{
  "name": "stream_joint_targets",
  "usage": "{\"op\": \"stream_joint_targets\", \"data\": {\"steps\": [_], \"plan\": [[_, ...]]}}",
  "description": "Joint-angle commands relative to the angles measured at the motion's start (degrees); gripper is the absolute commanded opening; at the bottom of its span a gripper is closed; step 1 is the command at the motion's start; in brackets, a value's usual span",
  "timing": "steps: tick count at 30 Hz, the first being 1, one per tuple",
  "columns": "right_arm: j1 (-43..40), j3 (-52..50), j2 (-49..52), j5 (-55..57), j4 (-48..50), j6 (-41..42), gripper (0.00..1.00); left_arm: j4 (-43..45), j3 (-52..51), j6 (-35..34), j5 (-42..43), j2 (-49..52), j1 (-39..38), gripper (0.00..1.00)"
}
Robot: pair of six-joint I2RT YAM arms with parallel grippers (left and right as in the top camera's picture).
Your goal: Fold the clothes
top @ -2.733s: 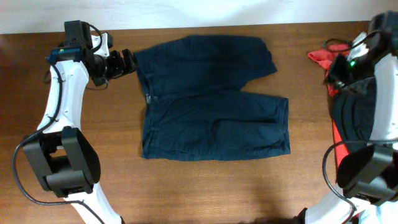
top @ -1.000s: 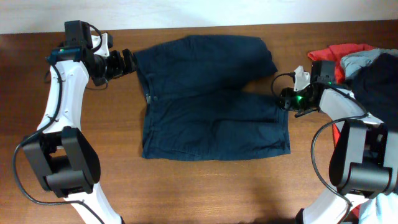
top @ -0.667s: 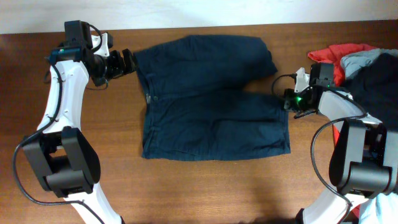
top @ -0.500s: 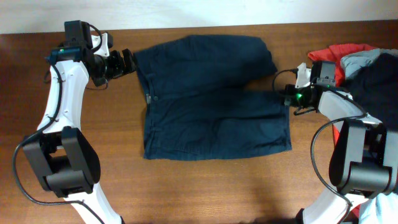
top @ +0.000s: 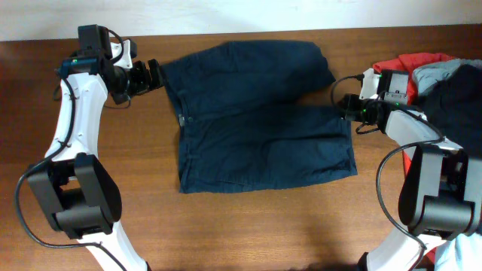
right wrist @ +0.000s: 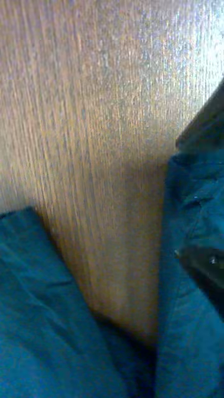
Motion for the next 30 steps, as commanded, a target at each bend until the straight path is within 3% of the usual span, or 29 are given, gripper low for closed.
{"op": "stream_joint_targets", "data": {"steps": [1,7,11,15,21,30], "plan": [[0.37,3.93,-4.0,0.11,-4.46,-0.22,0.8,-0.07,0.61,0.52,0.57,-1.09,0.09,0.99],[0.37,10.38,-12.9,0.61,-25.92,-0.15,0.8,-0.07,0.61,0.52,0.57,-1.09,0.09,0.99],[0.37,10.58,-17.84,6.54,-39.54,5.05,0.78,-0.07,0.61,0.52,0.57,-1.09,0.09,0.99],[0.37,9.99,-18.34,12.52,-48.96,10.14,0.68,-0.07,0.61,0.52,0.57,-1.09,0.09,0.99],[0.37,2.56,-18.32,16.59,-49.92,16.79,0.67,-0.07,0.61,0.52,0.57,-1.09,0.09,0.99],[0.52,-11.06,-18.25,11.39,-36.22,18.16,0.66,-0.07,0.61,0.55,0.57,-1.09,0.09,0.99]]}}
